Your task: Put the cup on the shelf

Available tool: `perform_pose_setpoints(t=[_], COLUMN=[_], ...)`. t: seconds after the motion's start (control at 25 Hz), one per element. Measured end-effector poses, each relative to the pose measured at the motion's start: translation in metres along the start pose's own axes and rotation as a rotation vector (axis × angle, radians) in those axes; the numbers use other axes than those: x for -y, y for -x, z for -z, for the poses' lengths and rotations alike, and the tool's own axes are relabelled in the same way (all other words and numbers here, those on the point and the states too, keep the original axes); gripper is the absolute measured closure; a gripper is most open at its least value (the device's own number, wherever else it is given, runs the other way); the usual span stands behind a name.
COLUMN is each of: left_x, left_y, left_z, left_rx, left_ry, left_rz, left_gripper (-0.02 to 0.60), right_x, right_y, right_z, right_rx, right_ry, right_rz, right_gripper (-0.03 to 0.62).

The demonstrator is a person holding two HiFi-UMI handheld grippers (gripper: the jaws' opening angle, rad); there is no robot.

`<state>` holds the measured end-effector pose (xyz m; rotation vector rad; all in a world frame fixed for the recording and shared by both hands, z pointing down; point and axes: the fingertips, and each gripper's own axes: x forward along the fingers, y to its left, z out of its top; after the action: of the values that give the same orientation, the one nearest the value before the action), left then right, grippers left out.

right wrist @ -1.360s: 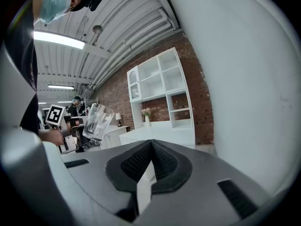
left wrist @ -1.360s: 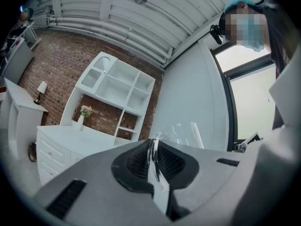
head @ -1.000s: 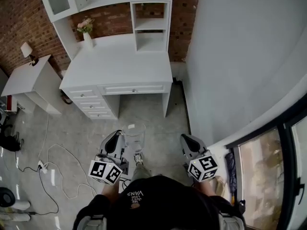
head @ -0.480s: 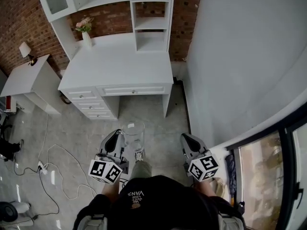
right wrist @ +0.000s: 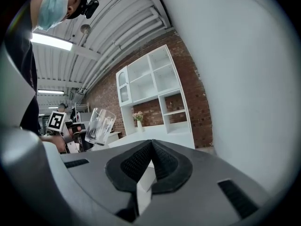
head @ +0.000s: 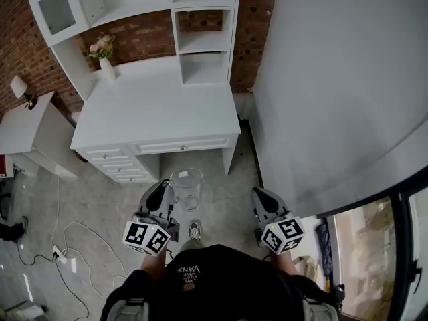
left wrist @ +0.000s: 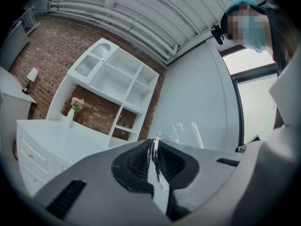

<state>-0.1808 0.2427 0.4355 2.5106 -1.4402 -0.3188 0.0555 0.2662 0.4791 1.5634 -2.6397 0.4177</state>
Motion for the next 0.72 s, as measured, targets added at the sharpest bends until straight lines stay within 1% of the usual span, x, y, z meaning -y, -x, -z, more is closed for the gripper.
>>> perform_pose_setpoints(t=[0.44, 0.72], left_x=[-0.096, -0.146], left_y=[-0.073, -0.112], left_z=[-0.031, -0.047], left_rx=[-0.019, -0.04], left_ry=[-0.008, -0.022], left_rz=[0.058, 0.095], left_gripper=[0.565, 0.565], right_x=[0.002, 0.001], right_y=[-0.115, -0.168], right_z=[-0.027, -0.038], right_rx=[0.038, 0.042], right_ry=[-0.023, -0.041], right_rz=[0.059, 0.096], right_gripper=[0.599, 0.599])
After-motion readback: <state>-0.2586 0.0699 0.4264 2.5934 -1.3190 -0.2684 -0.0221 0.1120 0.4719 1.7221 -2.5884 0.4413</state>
